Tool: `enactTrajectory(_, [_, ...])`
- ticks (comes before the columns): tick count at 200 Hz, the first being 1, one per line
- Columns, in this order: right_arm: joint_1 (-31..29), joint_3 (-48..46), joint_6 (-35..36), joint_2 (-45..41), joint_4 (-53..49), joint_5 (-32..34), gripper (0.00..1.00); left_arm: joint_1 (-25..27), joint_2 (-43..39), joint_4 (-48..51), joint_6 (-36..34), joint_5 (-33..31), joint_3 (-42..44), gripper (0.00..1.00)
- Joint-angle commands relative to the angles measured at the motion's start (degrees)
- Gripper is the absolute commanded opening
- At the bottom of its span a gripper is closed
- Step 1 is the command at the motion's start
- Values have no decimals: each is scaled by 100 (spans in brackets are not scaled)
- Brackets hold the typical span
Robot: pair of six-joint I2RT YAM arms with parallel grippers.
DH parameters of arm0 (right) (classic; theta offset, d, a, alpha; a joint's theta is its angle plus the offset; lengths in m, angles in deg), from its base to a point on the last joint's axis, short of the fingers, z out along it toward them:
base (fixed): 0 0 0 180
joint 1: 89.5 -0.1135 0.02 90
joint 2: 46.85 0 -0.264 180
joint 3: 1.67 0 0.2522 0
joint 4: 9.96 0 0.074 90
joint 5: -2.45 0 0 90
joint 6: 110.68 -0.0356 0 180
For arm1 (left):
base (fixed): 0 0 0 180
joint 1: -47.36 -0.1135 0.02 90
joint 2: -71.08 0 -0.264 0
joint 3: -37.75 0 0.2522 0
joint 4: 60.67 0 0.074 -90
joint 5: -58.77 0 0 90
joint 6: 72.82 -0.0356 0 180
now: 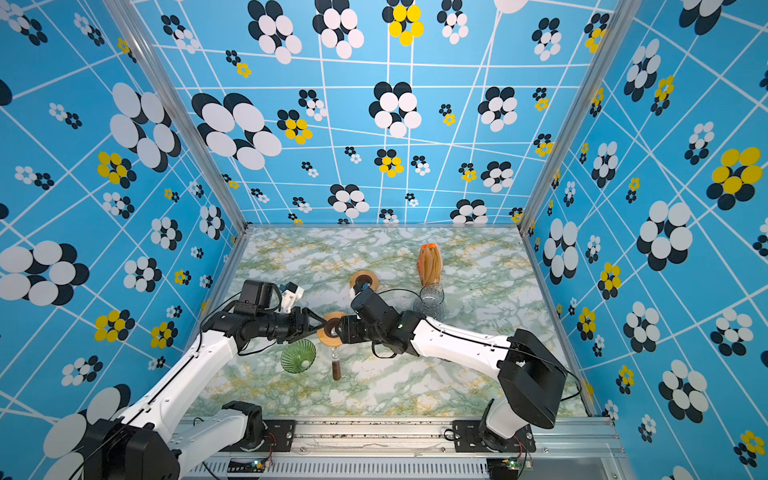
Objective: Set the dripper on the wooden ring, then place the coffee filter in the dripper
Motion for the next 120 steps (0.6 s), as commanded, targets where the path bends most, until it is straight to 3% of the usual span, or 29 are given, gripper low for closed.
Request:
enactTrajectory(1, [18, -99, 71, -313, -28, 286, 61, 56, -89, 124, -183, -62, -41, 55])
enactTrajectory(62, [14, -491, 613, -1117, -399, 505, 68, 168, -775, 804, -227, -765, -291, 55])
enactTrajectory(120, [18, -973, 1167, -2369, -1049, 650, 80, 542, -1910, 1964, 198, -2097, -362, 55])
